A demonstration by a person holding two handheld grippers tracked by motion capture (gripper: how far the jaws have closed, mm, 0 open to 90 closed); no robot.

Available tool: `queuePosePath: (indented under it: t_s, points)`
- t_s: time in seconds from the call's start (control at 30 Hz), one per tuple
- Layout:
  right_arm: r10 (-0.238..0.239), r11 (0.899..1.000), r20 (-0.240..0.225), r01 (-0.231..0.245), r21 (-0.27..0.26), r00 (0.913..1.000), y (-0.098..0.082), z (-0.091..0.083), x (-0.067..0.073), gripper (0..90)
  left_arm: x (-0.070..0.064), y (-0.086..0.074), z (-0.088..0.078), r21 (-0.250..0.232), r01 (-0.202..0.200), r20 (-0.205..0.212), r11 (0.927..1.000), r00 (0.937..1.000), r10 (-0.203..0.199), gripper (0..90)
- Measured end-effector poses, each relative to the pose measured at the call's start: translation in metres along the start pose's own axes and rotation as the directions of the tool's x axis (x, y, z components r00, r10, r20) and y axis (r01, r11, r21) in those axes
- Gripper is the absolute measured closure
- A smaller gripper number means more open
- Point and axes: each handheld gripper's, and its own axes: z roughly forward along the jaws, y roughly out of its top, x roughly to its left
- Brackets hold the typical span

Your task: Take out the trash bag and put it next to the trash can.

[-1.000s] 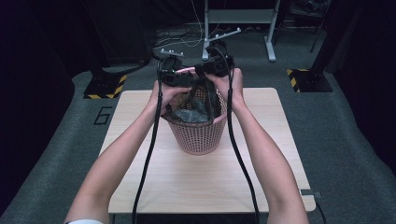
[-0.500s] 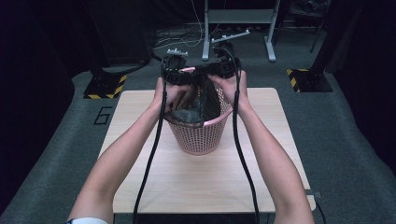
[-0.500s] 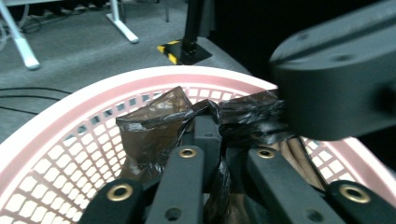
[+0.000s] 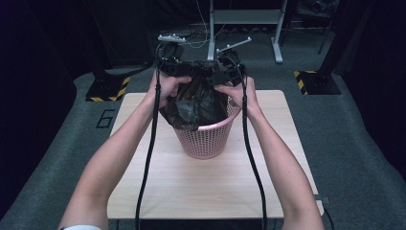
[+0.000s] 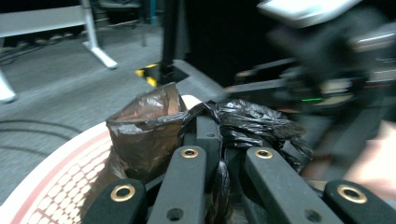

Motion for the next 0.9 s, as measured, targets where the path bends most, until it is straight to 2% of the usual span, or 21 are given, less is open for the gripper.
queuePosePath:
  t_s: [0.07,0.1,0.13,0.17,0.23,0.3,0.33,0.37,0.43,0.47,0.53,0.57,0.6,0.63,0.67,0.7,0.73,0.8,0.9]
  points:
    - [0.002,1.000,0.010,-0.002,-0.007,0.9999,0.001,0.005,-0.002,15.8,-0.005,0.002,-0.002,-0.005,-0.009,0.043,0.9999,0.9990,0.009,88.6]
    - [0.008,1.000,0.012,-0.008,-0.014,0.9999,0.001,0.007,-0.002,19.5,-0.008,0.002,-0.003,-0.007,-0.011,0.062,0.9999,0.9980,0.011,88.6]
    - [0.014,1.000,-0.002,-0.014,-0.019,0.9999,0.001,0.008,-0.003,26.7,-0.011,0.001,-0.004,-0.009,-0.015,0.091,0.9998,0.9957,0.016,88.6]
    - [0.027,0.999,0.004,-0.027,-0.037,0.9996,0.001,0.009,-0.004,39.9,-0.012,0.001,-0.004,-0.005,-0.025,0.086,0.9997,0.9960,0.025,88.6]
    - [0.034,0.998,-0.032,-0.036,-0.054,0.9989,0.001,0.010,-0.005,57.0,-0.013,-0.001,-0.004,-0.001,-0.038,0.089,0.9993,0.9953,0.038,88.6]
    - [0.022,0.997,-0.038,-0.024,-0.076,0.9990,0.000,0.009,-0.003,77.8,-0.009,-0.005,-0.004,0.004,-0.042,0.077,0.9991,0.9962,0.041,88.4]
    - [0.020,0.997,-0.046,-0.023,-0.079,0.9987,0.001,0.008,-0.002,84.2,-0.006,-0.007,-0.004,0.000,-0.034,0.082,0.9994,0.9961,0.034,88.3]
    - [0.010,0.997,-0.048,-0.014,-0.081,0.9988,0.001,0.008,0.000,89.5,-0.004,-0.010,-0.005,0.001,-0.034,0.068,0.9994,0.9971,0.034,87.4]
    - [0.001,0.997,-0.043,-0.004,-0.076,0.9991,0.001,0.008,0.002,90.0,0.001,-0.015,-0.005,0.011,-0.049,0.033,0.9987,0.9983,0.049,81.5]
    - [0.000,0.997,-0.040,-0.003,-0.075,0.9992,0.001,0.007,0.003,90.0,0.001,-0.016,-0.004,0.025,-0.064,-0.005,0.9976,0.9979,0.064,72.9]
    - [-0.001,0.996,-0.033,-0.002,-0.087,0.9995,0.002,0.005,0.004,90.0,0.003,-0.021,-0.002,0.051,-0.086,-0.042,0.9950,0.9953,0.088,56.1]
    - [-0.010,0.995,-0.036,0.006,-0.099,0.9993,0.002,0.004,0.004,90.0,0.004,-0.024,0.000,0.067,-0.088,-0.087,0.9938,0.9917,0.094,44.2]
    - [-0.011,0.995,-0.033,0.007,-0.103,0.9994,0.003,0.002,0.006,90.0,0.005,-0.026,0.003,0.096,-0.106,-0.109,0.9898,0.9872,0.116,35.4]
    - [-0.023,0.993,-0.036,0.018,-0.114,0.9991,0.003,0.001,0.007,90.0,0.007,-0.028,0.006,0.119,-0.105,-0.126,0.9874,0.9848,0.120,29.3]
    - [-0.026,0.993,-0.036,0.022,-0.118,0.9990,0.004,0.000,0.009,90.0,0.008,-0.029,0.011,0.155,-0.110,-0.138,0.9818,0.9815,0.132,23.5]
    - [-0.034,0.992,-0.036,0.029,-0.125,0.9988,0.005,-0.001,0.011,90.0,0.009,-0.030,0.014,0.173,-0.105,-0.135,0.9793,0.9824,0.129,18.8]
    - [-0.035,0.991,-0.042,0.029,-0.130,0.9985,0.006,-0.002,0.012,90.0,0.010,-0.032,0.019,0.206,-0.097,-0.142,0.9737,0.9816,0.128,16.5]
    - [-0.035,0.989,-0.064,0.025,-0.145,0.9973,0.008,-0.004,0.016,90.0,0.010,-0.033,0.028,0.255,-0.095,-0.172,0.9624,0.9749,0.142,15.9]
    - [-0.053,0.987,-0.085,0.039,-0.158,0.9949,0.012,-0.007,0.027,90.0,0.010,-0.035,0.036,0.285,-0.104,-0.184,0.9529,0.9695,0.161,18.0]
